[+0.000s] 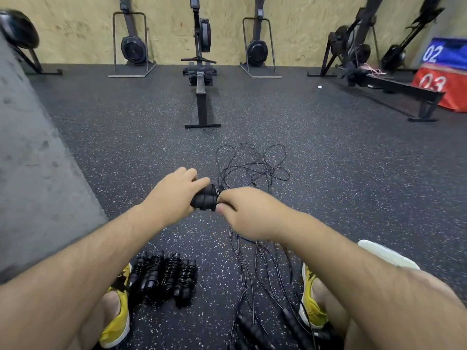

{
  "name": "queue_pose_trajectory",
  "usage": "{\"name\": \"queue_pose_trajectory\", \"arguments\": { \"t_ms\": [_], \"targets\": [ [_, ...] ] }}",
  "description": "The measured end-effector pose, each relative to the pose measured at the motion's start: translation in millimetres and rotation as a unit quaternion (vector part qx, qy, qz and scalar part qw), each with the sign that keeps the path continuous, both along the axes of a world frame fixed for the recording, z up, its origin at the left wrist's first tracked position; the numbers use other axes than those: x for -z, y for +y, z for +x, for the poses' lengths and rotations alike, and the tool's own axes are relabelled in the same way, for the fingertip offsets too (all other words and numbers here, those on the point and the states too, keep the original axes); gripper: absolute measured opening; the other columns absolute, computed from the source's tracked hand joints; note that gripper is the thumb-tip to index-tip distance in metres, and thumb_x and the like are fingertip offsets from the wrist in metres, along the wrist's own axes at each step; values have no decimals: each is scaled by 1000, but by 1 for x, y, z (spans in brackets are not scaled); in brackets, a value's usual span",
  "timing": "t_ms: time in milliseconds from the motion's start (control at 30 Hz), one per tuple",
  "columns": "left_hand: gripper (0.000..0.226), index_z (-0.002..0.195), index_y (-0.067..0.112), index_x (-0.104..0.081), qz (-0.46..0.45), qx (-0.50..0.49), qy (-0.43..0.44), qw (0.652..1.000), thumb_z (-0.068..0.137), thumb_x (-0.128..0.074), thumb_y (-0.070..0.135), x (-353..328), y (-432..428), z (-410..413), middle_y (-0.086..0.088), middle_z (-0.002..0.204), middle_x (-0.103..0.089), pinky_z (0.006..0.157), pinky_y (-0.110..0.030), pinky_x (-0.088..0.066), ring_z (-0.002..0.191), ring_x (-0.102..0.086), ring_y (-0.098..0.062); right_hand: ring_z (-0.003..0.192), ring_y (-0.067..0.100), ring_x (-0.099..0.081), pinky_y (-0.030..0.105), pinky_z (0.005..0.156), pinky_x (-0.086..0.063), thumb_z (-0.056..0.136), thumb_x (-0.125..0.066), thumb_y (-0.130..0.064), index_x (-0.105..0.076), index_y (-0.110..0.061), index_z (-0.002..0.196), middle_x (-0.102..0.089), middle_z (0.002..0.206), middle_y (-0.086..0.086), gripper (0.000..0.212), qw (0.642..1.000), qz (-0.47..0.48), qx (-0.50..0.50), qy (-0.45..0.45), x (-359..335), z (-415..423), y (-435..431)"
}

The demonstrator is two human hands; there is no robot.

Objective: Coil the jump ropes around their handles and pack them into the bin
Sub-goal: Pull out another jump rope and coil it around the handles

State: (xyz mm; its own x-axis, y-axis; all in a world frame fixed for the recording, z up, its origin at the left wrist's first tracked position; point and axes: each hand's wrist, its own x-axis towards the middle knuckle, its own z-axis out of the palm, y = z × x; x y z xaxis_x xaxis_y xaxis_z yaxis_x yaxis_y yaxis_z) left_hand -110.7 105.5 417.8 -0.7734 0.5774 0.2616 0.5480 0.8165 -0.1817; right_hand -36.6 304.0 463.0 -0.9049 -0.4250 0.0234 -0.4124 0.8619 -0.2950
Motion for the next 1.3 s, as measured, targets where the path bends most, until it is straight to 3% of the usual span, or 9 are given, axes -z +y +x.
{"name": "queue_pose_trajectory", "arguments": {
  "t_ms": [200,367,500,567,667,833,1000,1133,1300],
  "targets": [
    [53,125,18,-54,79,121,-97,985,77,-76,25,-8,14,25,3,104,-46,84,-34,-42,95,-38,-16,89,16,-59,33,78,-47,96,-56,-42,-65,-33,97,-67,91,-10,13,995,-58,14,85,-2,-43,40],
    [64,130,27,-45,202,121,-176,956,75,-75,17,-23,11,42,16,110,-44,91,-12,-33,107,-40,1,74,14,-56,35,76,-49,99,-58,-37,-67,-27,92,-64,82,1,15,954,-277,0,-113,21,-54,48],
    [71,134,36,-41,278,115,-228,926,72,-73,24,-28,12,53,16,123,-48,94,-12,-38,116,-48,1,71,17,-65,31,66,-55,99,-58,-30,-65,-15,98,-71,87,2,17,837,-426,-1,-345,22,-48,50],
    [75,140,33,-41,318,108,-223,915,74,-74,20,-30,18,55,17,122,-49,93,-12,-38,111,-51,1,68,12,-63,29,69,-54,101,-51,-15,-61,-12,92,-69,78,-1,14,809,-462,25,-361,22,-44,46],
    [67,138,23,-48,295,88,-116,944,77,-75,17,-31,23,46,9,112,-50,95,-23,-36,108,-46,-10,68,10,-56,28,71,-51,104,-42,-8,-57,-14,85,-61,77,-1,25,893,-367,31,-260,37,-36,29],
    [70,133,18,-53,251,1,-54,967,71,-83,21,-20,24,26,-1,109,-50,95,-40,-41,104,-44,-23,61,13,-49,29,58,-46,108,-32,-30,-57,-24,91,-52,72,-4,30,915,-329,86,-217,53,-25,-11],
    [64,131,7,-54,165,-37,14,985,73,-79,14,-13,23,18,-11,106,-52,88,-44,-44,96,-45,-32,55,15,-51,30,50,-50,106,-37,-26,-55,-9,100,-52,72,-1,26,927,-277,81,-241,40,-14,-18],
    [64,116,3,-60,96,-74,47,992,60,-88,12,-8,8,7,-15,96,-53,69,-43,-47,85,-48,-35,59,24,-58,40,62,-56,103,-44,-27,-52,-6,90,-60,78,6,26,950,-201,35,-237,15,2,-16],
    [53,114,11,-57,65,-46,-1,997,69,-84,20,-6,5,7,-8,101,-51,76,-43,-48,93,-45,-29,81,23,-59,34,69,-46,102,-45,-34,-63,-19,98,-65,88,0,24,999,-35,-10,1,-12,1,5]
  ]
}}
